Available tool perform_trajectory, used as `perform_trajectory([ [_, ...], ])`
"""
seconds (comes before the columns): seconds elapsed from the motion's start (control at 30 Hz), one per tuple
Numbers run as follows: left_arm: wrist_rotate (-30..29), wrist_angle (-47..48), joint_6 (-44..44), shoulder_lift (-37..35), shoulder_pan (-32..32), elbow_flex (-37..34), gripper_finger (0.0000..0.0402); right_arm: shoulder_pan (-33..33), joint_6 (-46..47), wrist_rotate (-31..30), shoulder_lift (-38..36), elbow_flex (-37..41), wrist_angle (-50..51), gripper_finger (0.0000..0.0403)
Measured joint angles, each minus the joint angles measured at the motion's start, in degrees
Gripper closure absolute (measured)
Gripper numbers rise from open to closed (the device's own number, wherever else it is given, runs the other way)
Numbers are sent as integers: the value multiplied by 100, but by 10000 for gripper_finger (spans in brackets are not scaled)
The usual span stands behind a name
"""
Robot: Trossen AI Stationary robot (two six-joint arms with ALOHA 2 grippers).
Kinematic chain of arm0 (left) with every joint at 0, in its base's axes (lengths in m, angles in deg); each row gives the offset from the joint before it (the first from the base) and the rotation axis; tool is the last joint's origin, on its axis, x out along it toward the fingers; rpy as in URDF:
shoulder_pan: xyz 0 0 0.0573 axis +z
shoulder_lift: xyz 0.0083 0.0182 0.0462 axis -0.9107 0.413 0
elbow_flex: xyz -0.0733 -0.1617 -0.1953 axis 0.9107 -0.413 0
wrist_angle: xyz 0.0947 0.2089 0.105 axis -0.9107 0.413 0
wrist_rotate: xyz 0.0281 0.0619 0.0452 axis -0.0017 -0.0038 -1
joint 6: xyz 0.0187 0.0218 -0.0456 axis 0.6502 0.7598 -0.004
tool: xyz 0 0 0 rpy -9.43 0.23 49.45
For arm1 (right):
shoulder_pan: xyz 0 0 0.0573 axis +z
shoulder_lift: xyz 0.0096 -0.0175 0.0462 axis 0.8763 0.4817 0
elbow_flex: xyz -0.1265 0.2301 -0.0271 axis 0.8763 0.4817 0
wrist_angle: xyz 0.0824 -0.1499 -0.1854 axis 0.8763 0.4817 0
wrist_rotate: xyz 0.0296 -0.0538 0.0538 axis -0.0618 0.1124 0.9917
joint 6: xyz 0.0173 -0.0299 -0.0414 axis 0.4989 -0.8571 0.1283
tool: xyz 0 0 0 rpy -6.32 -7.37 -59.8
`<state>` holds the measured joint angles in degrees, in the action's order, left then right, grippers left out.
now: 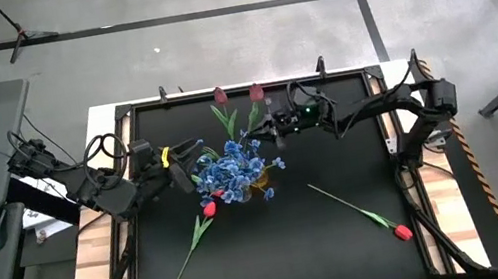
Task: Sort flowers into vase by color
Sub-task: Put the dark red flower into the pink vase, then put the bottom right red flower into the yellow vase
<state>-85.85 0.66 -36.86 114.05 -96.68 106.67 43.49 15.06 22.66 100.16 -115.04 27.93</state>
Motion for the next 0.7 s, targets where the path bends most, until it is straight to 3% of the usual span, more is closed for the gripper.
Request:
perform_trajectory([
  [0.17,-3,0,90,0,0,0,245,209,-23,4,0,-106,337,364],
  [0.53,-1,0,109,-6,35,0,245,178,-512,28,-55,-567,1679,170],
  [0.7,213,2,227,-186,21,0,245,-87,-1148,286,-292,-700,2554,127],
])
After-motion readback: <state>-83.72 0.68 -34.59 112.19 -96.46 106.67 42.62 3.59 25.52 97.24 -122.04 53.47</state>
